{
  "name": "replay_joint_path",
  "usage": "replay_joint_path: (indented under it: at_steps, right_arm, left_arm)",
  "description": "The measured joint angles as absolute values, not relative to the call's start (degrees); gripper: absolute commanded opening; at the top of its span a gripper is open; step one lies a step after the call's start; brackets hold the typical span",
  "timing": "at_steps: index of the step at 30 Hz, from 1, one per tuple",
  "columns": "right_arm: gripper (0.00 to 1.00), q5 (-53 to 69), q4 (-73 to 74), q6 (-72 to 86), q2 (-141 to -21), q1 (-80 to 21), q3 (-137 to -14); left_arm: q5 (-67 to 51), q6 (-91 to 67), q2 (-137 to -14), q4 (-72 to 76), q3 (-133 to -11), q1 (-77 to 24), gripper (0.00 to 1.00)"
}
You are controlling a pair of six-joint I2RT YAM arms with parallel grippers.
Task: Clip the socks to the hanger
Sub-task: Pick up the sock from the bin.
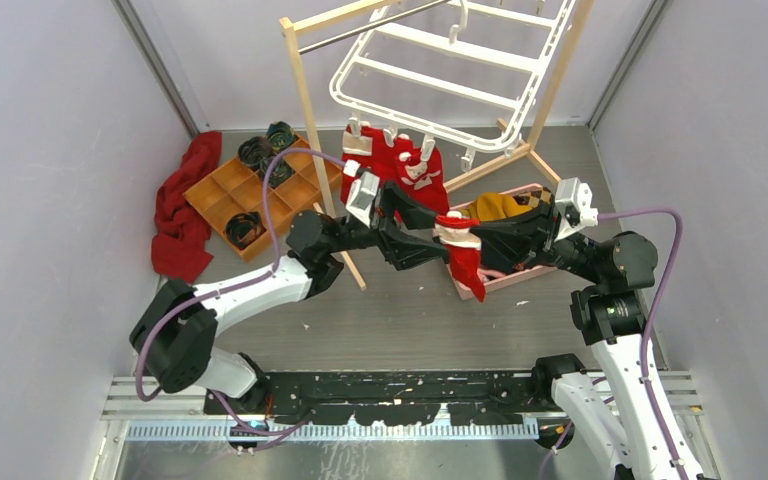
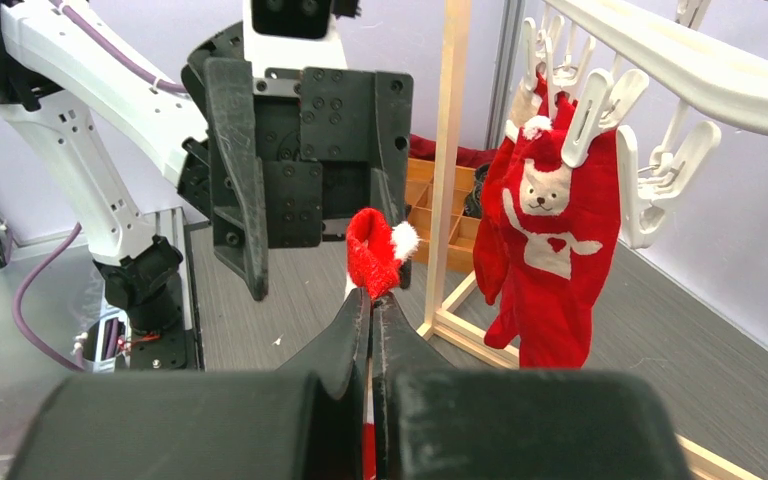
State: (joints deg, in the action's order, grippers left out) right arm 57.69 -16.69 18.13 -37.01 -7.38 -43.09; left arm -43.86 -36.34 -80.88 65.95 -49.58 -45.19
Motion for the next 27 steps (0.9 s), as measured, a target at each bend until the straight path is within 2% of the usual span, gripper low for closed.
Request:
replay_joint_path:
  at_steps: [9,16,17,18,20,21,25,27]
  right_arm:
    - [0.02,57.7,-17.8,19.0,-37.1,-7.4,-43.1]
    - [0.02,57.4,-18.3,19.4,-37.1,-7.4,-43.1]
    - [0.02,57.3,-18.3,19.5,-37.1,-7.4,-43.1]
    - [0.02,57.1,-18.3,19.5,-37.1,-7.4,-43.1]
    - [0.02,56.7,-18.4,19.7,-37.1,-7.4,-43.1]
    - [0.02,56.4,-18.5,19.8,-37.1,-7.4,-43.1]
    - [0.02,55.5,-18.6,20.1,-37.1,-7.4,-43.1]
    - [0.07,55.3,-18.8,20.4,-37.2,-7.4,-43.1]
  left_arm:
    - [-42.6,-38.6,-85.9,68.2,-49.6,-45.2,0.59]
    - [-40.2,-42.3,-88.0,74.6,-50.1,-45.3,0.49]
    - [-40.1,-43.1,-88.1,75.2,-50.3,-45.3,0.44]
    - [-40.0,-43.4,-88.1,75.6,-50.5,-45.4,0.34]
    - [-39.8,-44.5,-88.1,77.0,-50.6,-45.7,0.08]
    - [-39.7,-44.7,-88.1,77.4,-50.7,-45.8,0.02]
    - [-39.6,-46.1,-88.1,78.2,-50.7,-46.0,0.0]
    - [-39.6,-46.1,-88.1,78.4,-50.7,-46.0,0.0]
